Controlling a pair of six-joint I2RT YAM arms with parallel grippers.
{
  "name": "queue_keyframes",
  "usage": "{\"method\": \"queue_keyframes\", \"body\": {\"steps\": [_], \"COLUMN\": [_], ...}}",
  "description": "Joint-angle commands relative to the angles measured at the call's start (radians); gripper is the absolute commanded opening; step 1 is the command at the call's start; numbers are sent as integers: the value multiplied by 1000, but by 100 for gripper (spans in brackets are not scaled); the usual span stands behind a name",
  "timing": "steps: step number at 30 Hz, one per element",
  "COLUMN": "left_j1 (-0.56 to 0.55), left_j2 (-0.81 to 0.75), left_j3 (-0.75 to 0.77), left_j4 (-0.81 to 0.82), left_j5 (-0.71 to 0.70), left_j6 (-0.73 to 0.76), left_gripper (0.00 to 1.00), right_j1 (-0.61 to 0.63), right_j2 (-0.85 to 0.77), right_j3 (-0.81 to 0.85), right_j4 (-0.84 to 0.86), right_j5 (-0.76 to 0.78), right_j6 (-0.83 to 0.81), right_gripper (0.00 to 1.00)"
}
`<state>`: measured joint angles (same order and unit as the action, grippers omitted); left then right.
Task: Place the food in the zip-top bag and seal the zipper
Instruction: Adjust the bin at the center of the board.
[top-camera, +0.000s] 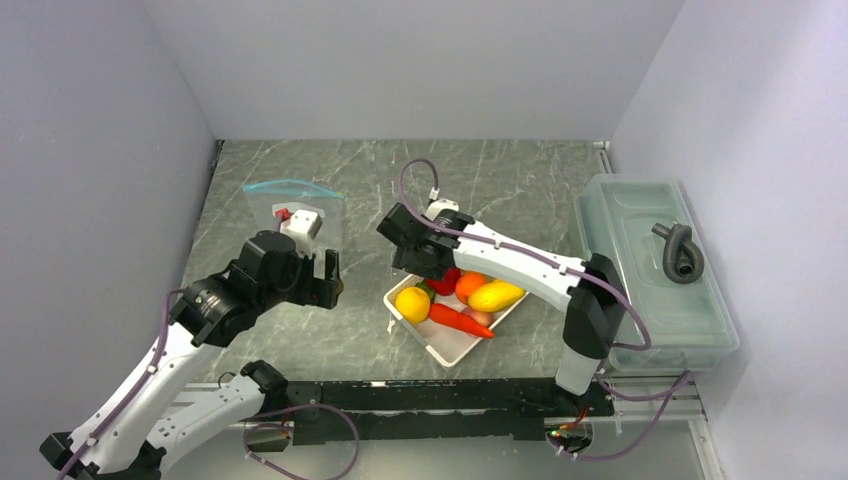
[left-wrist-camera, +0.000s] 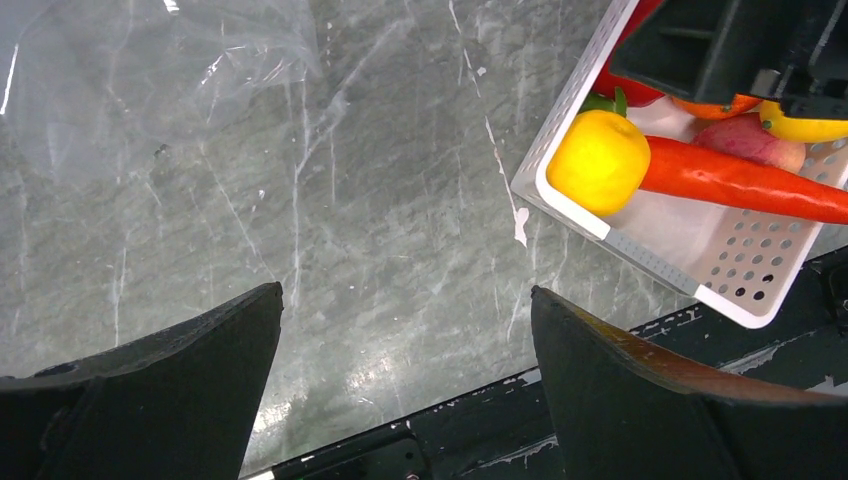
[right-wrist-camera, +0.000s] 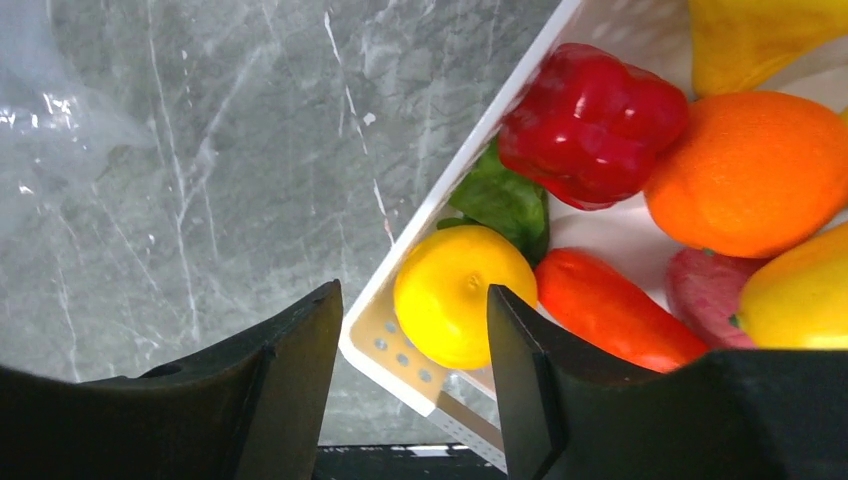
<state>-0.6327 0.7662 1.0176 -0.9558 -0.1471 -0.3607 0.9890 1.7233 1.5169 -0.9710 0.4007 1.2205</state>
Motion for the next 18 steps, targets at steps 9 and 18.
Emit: {"method": "queue_keyframes", "body": {"steps": [9,18], "left_j1": [-3,-4], "left_j2": [-90,-123], "left_j3": [-33,-41], "left_j4": [73,78], "left_j5": [4,-2], "left_j6": [11,12], "left_gripper": [99,99], "right_j1": [-49,-80], "right_j2": [155,217], "right_j3": [130,142], "right_j4": [-77,-68], "right_j5": [-19,-48], "right_j6": [147,168], "right_gripper": [53,51]}}
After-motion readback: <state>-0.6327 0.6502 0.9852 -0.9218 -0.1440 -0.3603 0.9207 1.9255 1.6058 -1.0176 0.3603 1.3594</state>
